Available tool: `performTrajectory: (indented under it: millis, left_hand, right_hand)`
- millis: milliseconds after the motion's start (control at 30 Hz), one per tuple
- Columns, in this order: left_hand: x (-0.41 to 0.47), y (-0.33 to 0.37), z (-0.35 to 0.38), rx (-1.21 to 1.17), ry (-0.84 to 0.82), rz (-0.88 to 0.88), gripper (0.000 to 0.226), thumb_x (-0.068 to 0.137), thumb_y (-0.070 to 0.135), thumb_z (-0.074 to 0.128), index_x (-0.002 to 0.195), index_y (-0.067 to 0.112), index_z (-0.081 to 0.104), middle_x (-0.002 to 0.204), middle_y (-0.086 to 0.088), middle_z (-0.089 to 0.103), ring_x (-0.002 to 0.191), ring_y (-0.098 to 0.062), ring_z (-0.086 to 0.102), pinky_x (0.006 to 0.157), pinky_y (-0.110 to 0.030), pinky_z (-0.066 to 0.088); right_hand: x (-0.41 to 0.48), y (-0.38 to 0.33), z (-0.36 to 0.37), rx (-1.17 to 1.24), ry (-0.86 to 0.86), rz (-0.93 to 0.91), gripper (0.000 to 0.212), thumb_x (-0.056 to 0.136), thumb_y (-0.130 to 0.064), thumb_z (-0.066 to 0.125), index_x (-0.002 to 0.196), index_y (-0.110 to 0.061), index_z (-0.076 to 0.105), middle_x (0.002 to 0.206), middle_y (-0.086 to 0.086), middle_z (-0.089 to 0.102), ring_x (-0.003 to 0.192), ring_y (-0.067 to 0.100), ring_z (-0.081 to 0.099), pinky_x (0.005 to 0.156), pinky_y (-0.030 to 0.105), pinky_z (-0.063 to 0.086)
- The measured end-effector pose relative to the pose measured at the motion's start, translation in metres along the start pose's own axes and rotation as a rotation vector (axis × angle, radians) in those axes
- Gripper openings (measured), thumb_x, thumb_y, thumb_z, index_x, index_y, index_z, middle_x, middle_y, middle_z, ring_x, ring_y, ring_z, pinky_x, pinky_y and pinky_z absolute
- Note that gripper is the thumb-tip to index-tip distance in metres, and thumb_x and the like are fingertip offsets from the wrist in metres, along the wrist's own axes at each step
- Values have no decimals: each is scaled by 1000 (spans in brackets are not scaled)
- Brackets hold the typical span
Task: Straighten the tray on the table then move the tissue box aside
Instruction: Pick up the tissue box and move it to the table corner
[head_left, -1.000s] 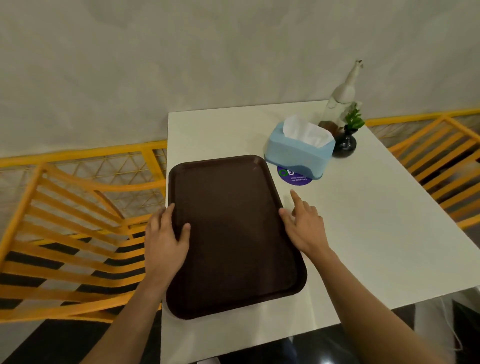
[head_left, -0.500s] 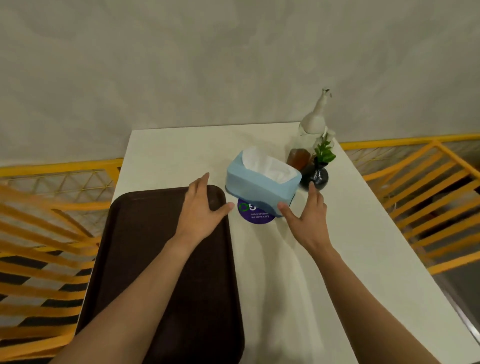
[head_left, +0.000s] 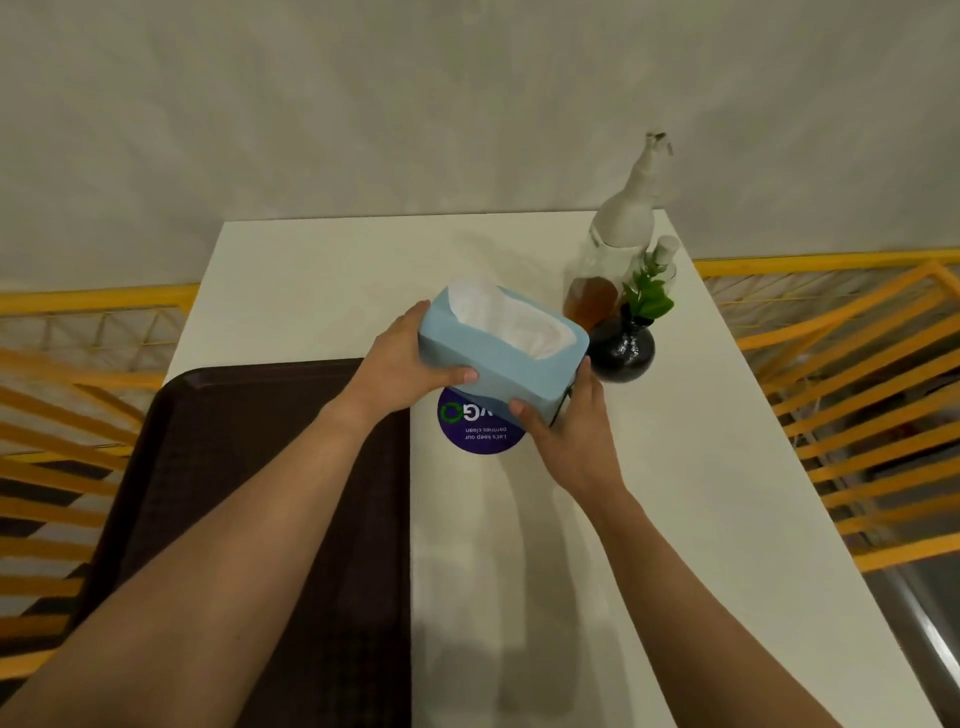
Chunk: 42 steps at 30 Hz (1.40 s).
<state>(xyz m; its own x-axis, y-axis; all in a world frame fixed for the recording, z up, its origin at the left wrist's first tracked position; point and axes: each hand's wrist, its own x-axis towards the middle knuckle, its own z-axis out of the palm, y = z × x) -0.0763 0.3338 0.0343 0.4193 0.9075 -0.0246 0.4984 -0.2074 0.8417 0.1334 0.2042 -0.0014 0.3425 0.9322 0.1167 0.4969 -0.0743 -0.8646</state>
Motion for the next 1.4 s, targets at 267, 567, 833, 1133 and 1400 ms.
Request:
performTrajectory:
  millis: [267, 567, 833, 1133, 1400]
  left_hand:
    - [13, -4, -7, 2, 42, -8, 82, 65, 51, 91, 134, 35, 49, 116, 28, 57, 102, 25, 50, 71, 2, 42]
    - [31, -17, -39, 59, 145, -45, 73, 73, 50, 87, 132, 26, 52, 118, 13, 60, 97, -4, 57, 64, 0, 41]
    - [26, -77, -121, 70, 265, -94, 71, 76, 45, 85, 133, 21, 52, 118, 8, 60, 102, -11, 57, 65, -8, 40]
    - [13, -104, -158, 118, 378, -150, 77, 75, 46, 86, 136, 17, 49, 124, 0, 59, 104, -11, 51, 67, -10, 38]
    - [-15, -143, -220, 78, 454, -167, 77, 69, 43, 90, 130, 13, 53, 121, -2, 62, 108, -18, 57, 76, -22, 44]
  right_hand:
    - [23, -4, 5, 46, -36, -16, 94, 88, -45, 77, 159, -21, 20, 157, -1, 38, 141, 18, 41, 110, 49, 45]
    - [73, -23, 34, -58, -108, 37, 83, 91, -41, 72, 157, -22, 24, 147, 6, 45, 131, 23, 48, 99, 33, 44]
    - [109, -74, 122, -40, -259, -41, 71, 92, -40, 72, 149, -24, 34, 143, 1, 52, 123, 18, 53, 91, 24, 45]
    - [124, -102, 166, -2, -372, -82, 77, 91, -49, 70, 152, -31, 27, 141, -8, 49, 117, 11, 52, 88, 16, 41]
    - [117, -142, 231, -72, -443, -126, 76, 94, -53, 63, 155, -31, 22, 151, -4, 46, 116, 7, 46, 93, 25, 39]
